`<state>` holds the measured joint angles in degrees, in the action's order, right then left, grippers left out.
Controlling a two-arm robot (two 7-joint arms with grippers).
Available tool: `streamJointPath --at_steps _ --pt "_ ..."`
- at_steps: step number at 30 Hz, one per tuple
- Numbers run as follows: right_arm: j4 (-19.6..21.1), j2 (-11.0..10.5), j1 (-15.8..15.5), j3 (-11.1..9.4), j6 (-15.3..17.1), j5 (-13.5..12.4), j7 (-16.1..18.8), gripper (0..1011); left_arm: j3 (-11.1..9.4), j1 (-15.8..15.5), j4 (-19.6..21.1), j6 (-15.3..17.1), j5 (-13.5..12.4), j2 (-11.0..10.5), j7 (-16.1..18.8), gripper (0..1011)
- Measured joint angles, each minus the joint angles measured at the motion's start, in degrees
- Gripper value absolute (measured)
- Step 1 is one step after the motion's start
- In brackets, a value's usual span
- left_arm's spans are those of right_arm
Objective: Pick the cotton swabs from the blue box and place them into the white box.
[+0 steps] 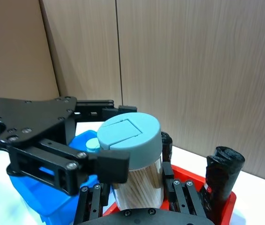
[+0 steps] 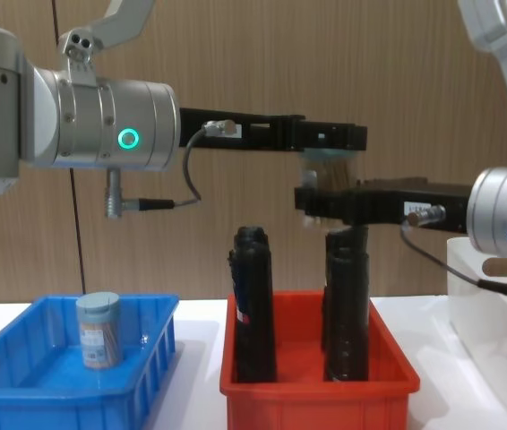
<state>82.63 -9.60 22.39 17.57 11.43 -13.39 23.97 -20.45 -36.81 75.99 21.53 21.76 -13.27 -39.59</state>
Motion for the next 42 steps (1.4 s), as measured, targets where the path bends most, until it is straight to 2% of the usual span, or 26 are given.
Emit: streamJointPath --at_steps 11,25,33,42 --pt "-0.93 -0.71 -0.71 -0.44 -0.15 -0.83 -1.28 665 0.0 0.0 0.0 0.0 0.0 0.0 0.0 1004" --pt "-1.2 -2.21 -2.47 -1.61 -0.45 -3.26 -3.29 665 0.0 0.0 0.0 0.0 0.0 0.0 0.0 1004" --pt "-0.91 -3.43 -3.73 -2.64 -0.74 -4.79 -4.91 665 0.0 0.0 0.0 0.0 -0.01 0.0 0.0 1004" --pt "-1.27 -4.77 -4.21 -4.08 -0.98 -5.25 -7.24 665 0.0 0.0 0.0 0.0 0.0 0.0 0.0 1004"
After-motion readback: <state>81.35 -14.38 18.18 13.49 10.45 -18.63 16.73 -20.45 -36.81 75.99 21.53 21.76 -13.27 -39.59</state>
